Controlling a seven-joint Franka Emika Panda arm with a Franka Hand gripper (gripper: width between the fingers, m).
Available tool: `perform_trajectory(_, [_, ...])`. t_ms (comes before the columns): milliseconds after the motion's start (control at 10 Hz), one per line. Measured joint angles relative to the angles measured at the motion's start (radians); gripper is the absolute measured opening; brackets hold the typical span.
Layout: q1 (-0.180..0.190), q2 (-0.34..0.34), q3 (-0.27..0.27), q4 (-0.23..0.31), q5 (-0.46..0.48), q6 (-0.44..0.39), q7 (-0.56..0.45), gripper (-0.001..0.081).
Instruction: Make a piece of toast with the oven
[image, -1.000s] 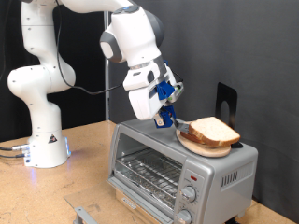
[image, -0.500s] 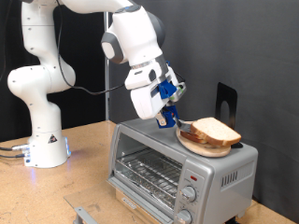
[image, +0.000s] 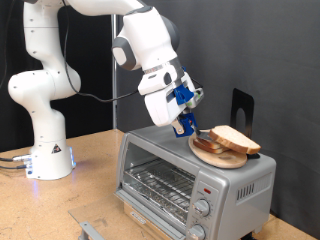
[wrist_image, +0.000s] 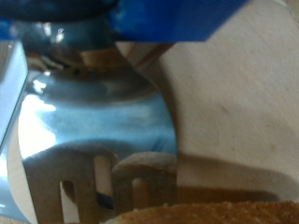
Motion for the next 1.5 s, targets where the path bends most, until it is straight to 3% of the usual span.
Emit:
perform_trajectory(900, [0.004, 0.0, 0.013, 0.009, 0.006, 0.001, -0.012, 0.0432])
perform_trajectory(1500, [0.025, -0.033, 0.029, -0.015, 0.054, -0.008, -0.061, 0.0431])
